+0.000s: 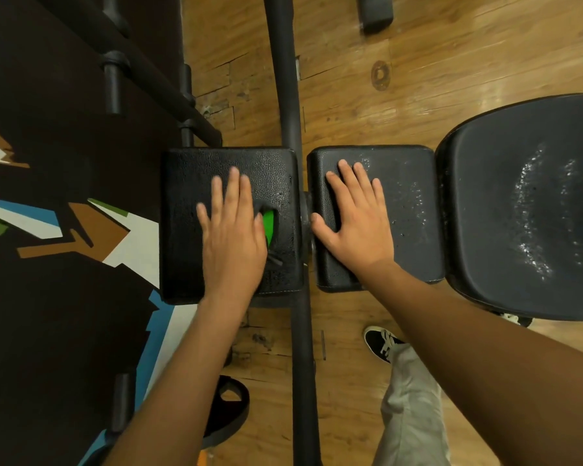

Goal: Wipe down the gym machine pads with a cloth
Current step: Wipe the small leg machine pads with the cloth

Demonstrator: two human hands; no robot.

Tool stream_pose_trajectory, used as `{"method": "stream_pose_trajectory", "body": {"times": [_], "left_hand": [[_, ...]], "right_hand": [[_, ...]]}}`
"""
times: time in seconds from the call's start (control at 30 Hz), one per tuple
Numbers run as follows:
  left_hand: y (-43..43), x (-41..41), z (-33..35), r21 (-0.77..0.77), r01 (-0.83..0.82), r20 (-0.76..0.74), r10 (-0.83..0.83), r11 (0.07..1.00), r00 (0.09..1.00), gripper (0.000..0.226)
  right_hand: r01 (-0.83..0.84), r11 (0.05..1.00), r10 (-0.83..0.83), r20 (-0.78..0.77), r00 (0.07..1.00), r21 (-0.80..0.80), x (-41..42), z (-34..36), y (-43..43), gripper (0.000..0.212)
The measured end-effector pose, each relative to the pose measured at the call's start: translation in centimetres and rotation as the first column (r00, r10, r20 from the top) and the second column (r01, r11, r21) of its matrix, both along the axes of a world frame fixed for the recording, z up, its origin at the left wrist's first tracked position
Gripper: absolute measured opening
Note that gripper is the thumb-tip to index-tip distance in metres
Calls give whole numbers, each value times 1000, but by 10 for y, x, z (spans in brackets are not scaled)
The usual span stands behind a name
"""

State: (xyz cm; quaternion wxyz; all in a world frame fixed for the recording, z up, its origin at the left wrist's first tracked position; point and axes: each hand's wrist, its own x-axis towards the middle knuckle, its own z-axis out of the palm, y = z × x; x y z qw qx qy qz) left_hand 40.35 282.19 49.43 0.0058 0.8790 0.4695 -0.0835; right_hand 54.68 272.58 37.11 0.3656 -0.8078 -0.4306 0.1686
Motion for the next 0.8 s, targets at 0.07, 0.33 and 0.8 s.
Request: {"method": "stream_pose_trajectory", "body": {"times": [0.07,0.33,0.8], "left_hand": [[-27,-21,0,-22,-21,-21,20,1000,1000,61],[-39,-27,-4,-22,-31,-72,29,999,997,60],[47,47,-10,41,44,-47,-42,998,998,58]], "right_hand": [[3,1000,-3,4,1000,-3,0,0,0,69],[0,1000,0,7,1000,12,0,-1,0,70],[-5,1000,5,9,1000,-1,1,0,1,70]]}}
